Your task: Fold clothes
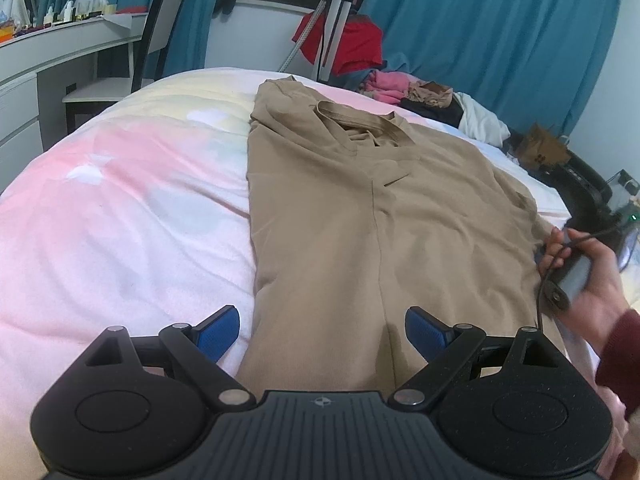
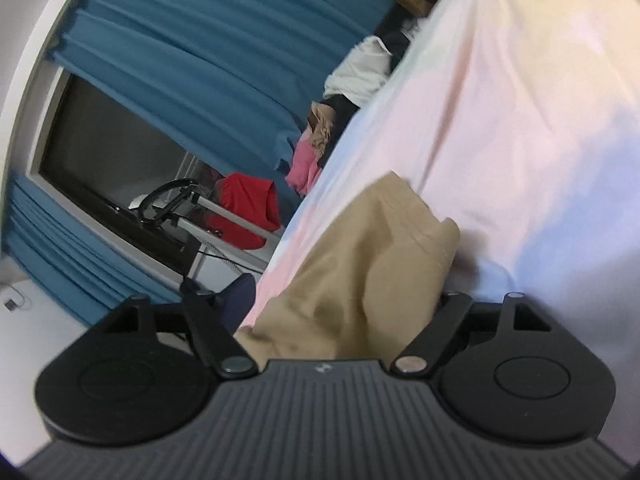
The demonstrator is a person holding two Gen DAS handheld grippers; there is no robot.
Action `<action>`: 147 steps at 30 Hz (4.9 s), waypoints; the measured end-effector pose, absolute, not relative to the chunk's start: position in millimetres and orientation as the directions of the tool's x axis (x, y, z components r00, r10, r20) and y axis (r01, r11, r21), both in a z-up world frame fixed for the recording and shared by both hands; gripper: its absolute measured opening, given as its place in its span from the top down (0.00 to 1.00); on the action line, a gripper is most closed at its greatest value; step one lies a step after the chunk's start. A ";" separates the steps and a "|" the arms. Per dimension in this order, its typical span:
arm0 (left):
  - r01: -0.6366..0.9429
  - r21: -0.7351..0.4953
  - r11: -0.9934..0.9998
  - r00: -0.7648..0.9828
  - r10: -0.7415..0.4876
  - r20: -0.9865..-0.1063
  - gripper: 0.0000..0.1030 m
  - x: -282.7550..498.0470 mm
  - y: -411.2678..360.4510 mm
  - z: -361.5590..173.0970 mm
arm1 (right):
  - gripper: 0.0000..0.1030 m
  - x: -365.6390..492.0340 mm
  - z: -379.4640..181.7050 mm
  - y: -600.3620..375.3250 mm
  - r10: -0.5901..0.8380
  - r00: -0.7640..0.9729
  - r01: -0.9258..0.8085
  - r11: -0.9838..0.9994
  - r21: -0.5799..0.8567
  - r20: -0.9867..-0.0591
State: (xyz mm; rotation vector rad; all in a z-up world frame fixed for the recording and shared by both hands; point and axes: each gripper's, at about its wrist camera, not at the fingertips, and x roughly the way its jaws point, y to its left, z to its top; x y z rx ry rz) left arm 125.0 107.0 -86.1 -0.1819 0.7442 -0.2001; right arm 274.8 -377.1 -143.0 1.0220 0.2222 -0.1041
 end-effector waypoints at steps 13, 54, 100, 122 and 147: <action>0.079 -0.264 0.961 0.781 -0.224 -0.583 0.11 121.6 131.9 -54.5 | 0.93 299.3 -53.3 -255.3 -0.199 0.945 0.273 0.916 0.294 -0.259; 0.106 -0.208 0.972 0.820 -0.204 -0.535 0.11 58.0 150.8 -15.6 | 0.27 1.5 17.6 -172.2 0.150 0.946 -0.078 0.966 0.247 -0.288; 0.152 -0.685 0.712 0.343 -0.688 -0.639 0.97 62.0 106.7 -80.8 | 0.26 -10.1 -27.3 -248.9 -0.105 0.920 0.234 0.921 0.312 -0.378; 0.156 -0.737 0.658 0.304 -0.742 -0.597 0.38 53.8 37.2 -114.8 | 0.27 -25.9 -26.9 -237.7 -0.014 0.911 0.200 0.888 0.414 -0.411; 0.229 -0.494 0.839 0.317 -0.544 -0.777 0.32 15.5 100.7 -82.8 | 0.27 15.3 -76.6 -203.9 0.377 0.658 0.051 0.842 0.538 -0.652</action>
